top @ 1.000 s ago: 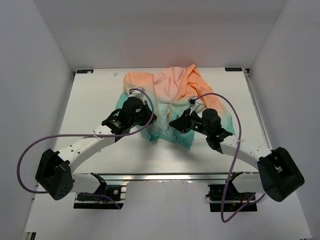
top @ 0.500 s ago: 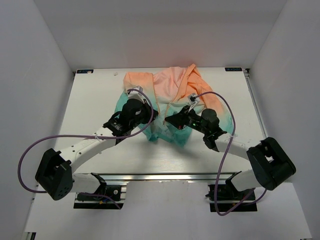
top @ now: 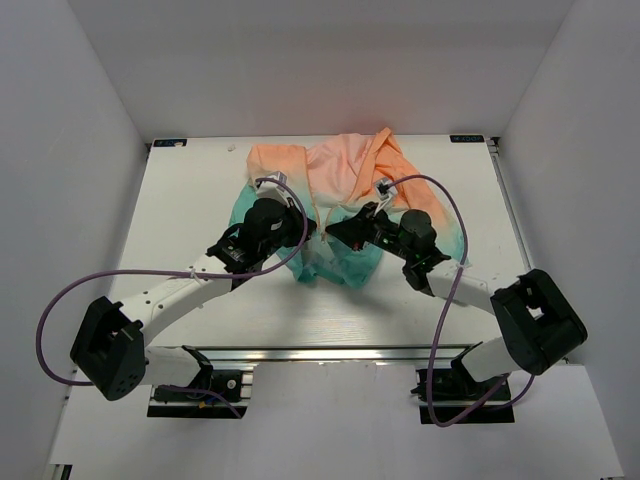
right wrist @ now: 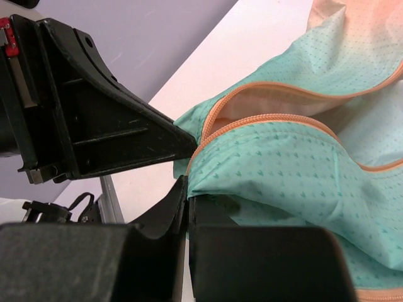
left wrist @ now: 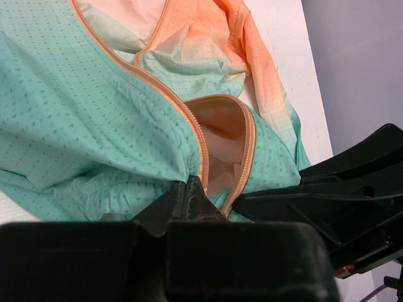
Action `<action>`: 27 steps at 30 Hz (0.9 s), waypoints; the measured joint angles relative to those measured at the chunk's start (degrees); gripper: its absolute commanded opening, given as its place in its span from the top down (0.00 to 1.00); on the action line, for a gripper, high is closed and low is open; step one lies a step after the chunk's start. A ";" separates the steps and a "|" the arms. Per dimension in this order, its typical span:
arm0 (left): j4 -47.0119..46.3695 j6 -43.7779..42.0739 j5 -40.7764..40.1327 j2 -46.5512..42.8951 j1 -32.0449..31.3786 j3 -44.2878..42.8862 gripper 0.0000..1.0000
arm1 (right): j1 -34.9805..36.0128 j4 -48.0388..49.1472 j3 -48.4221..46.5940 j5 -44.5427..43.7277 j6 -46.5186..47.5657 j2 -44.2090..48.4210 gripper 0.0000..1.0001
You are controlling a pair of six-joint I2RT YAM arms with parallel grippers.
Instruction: Zip up the jacket
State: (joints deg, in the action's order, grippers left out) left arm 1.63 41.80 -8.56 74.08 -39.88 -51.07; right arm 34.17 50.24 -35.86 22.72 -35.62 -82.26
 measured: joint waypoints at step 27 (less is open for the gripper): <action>-0.20 -0.42 -0.02 0.00 -0.15 0.02 1.00 | 0.02 -5.84 -3.19 -0.42 2.14 -1.11 1.00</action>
State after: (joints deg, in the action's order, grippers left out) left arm 1.43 41.39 -8.58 74.08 -40.03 -51.05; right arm 34.20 44.40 -39.05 22.31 -33.47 -83.37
